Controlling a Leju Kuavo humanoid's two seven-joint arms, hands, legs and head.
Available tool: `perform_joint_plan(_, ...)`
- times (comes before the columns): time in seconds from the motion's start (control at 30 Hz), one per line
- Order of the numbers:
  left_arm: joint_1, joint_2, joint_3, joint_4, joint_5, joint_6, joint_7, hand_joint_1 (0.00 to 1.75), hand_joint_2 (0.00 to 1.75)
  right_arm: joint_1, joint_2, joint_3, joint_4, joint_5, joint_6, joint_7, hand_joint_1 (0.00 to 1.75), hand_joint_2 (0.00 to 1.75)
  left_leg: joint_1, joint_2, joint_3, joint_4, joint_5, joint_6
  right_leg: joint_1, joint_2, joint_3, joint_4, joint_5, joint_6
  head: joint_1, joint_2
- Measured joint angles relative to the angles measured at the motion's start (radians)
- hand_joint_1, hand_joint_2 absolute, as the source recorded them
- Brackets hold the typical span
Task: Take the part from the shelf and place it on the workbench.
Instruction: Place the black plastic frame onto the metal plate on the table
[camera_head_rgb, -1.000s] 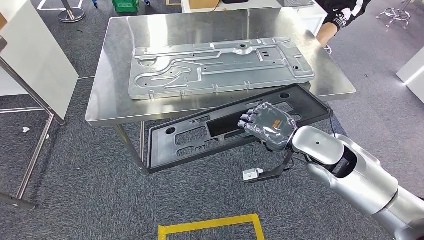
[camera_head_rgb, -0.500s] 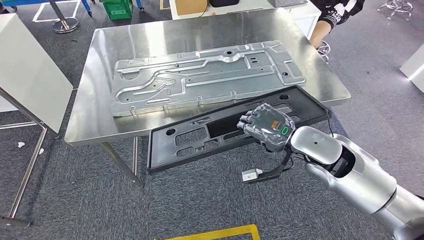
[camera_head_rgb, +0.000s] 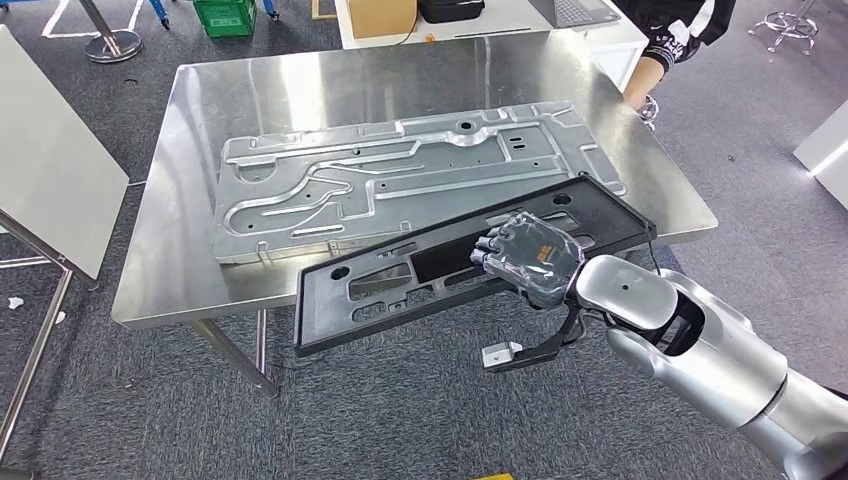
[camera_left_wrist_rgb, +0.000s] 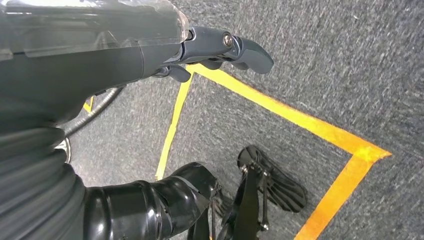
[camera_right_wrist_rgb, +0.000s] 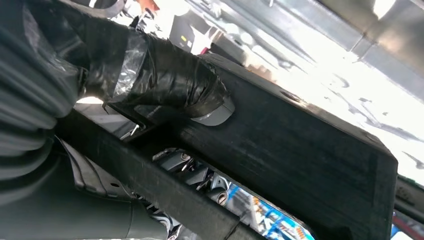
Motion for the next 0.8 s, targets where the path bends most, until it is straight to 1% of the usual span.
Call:
perform_joint_plan(0.03,0.000,0.000,0.001,0.000,0.000,0.000,0.001,0.00,1.75,0.002,0.000,0.003,0.002,0.000,0.000,0.000,1.75,1.75,0.002,0.000,0.009,0.002,-0.009,-0.003,-0.005,-0.001,-0.018,-0.004,0.031,0.005,0.000,0.000)
perform_joint_plan(0.07,0.000,-0.001,0.002,0.000,0.000,0.000,0.001,0.00,1.75,0.003,0.000,0.005,0.003,0.000,0.000,0.000,1.75,1.75,0.005,-0.001,0.020,0.005,-0.019,-0.007,-0.009,-0.002,-0.019,-0.045,0.080,0.010,0.000,0.000)
perform_joint_plan(0.1,0.001,-0.001,0.004,0.000,0.001,-0.001,0.001,0.00,1.75,0.003,0.000,0.006,0.004,-0.001,0.000,0.000,1.75,1.75,0.008,-0.001,0.027,0.008,-0.028,-0.013,-0.013,-0.003,-0.004,-0.112,0.133,0.013,0.000,0.000)
perform_joint_plan(0.13,0.001,-0.002,0.006,0.000,0.002,-0.001,0.002,0.00,1.75,0.002,0.000,0.006,0.005,-0.001,0.000,0.000,1.75,1.75,0.008,-0.002,0.033,0.015,-0.038,-0.019,-0.013,-0.005,0.015,-0.175,0.169,0.015,0.001,0.000)
perform_joint_plan(0.17,0.000,-0.002,0.007,0.000,0.001,-0.001,0.002,0.00,1.75,0.001,0.000,0.007,0.006,-0.002,0.000,0.000,1.75,1.75,0.008,-0.003,0.035,0.019,-0.046,-0.026,-0.012,-0.005,0.029,-0.219,0.189,0.011,0.000,0.000)
perform_joint_plan(0.2,0.000,-0.002,0.008,0.000,0.001,-0.001,0.002,0.00,1.75,0.000,0.000,0.008,0.007,-0.002,0.000,0.000,1.75,1.75,0.007,-0.004,0.035,0.022,-0.050,-0.032,-0.010,-0.005,0.036,-0.242,0.193,0.005,0.000,0.000)
perform_joint_plan(0.23,-0.001,-0.002,0.009,0.000,0.000,-0.001,0.003,0.00,1.75,-0.001,0.000,0.009,0.007,-0.003,0.000,0.000,1.75,1.75,0.005,-0.004,0.035,0.024,-0.053,-0.029,-0.008,-0.004,0.039,-0.247,0.190,0.000,-0.001,0.000)
perform_joint_plan(0.27,-0.002,-0.002,0.009,0.000,0.000,-0.001,0.004,0.00,1.75,-0.001,0.000,0.010,0.007,-0.003,0.000,0.000,1.75,1.75,0.005,-0.004,0.033,0.023,-0.052,-0.023,-0.008,-0.002,0.039,-0.248,0.191,-0.005,-0.001,0.000)
perform_joint_plan(0.33,-0.001,-0.002,0.009,0.000,-0.001,-0.001,0.006,0.00,1.75,-0.002,0.000,0.012,0.009,-0.003,0.000,0.000,1.75,1.75,0.006,-0.003,0.032,0.021,-0.051,-0.009,-0.007,0.000,0.038,-0.251,0.192,-0.009,-0.001,0.000)
perform_joint_plan(0.37,-0.002,-0.002,0.009,0.000,-0.001,-0.001,0.007,0.00,1.75,-0.003,0.000,0.013,0.010,-0.003,0.001,0.000,1.75,1.75,0.007,-0.003,0.034,0.019,-0.050,-0.008,-0.005,0.001,0.038,-0.251,0.191,-0.012,-0.001,0.000)
perform_joint_plan(0.43,-0.002,-0.002,0.010,0.000,-0.003,0.000,0.008,0.00,1.75,-0.017,0.000,0.020,0.012,-0.006,0.012,-0.001,1.75,1.75,0.007,-0.003,0.039,0.014,-0.050,-0.009,-0.004,0.001,0.038,-0.251,0.190,-0.017,-0.001,0.000)
perform_joint_plan(0.57,-0.002,-0.002,0.015,0.000,-0.007,0.002,0.010,0.00,1.75,-0.095,-0.005,0.033,0.010,-0.032,0.073,-0.010,1.75,1.75,0.007,-0.003,0.042,0.008,-0.048,-0.017,-0.003,0.001,0.038,-0.250,0.188,-0.021,-0.001,0.000)
perform_joint_plan(0.7,-0.002,-0.002,0.024,0.000,-0.007,0.001,0.014,0.00,1.75,-0.193,-0.014,0.038,0.002,-0.060,0.129,-0.020,1.75,1.75,0.008,-0.003,0.043,0.006,-0.048,-0.036,-0.003,0.001,0.037,-0.249,0.187,-0.022,-0.001,0.000)
perform_joint_plan(0.8,-0.002,-0.002,0.033,0.000,-0.007,0.000,0.015,0.00,1.75,-0.249,-0.016,0.041,0.000,-0.066,0.145,-0.025,1.75,1.75,0.009,-0.003,0.043,0.006,-0.049,-0.043,-0.002,0.001,0.038,-0.249,0.187,-0.022,-0.001,0.000)
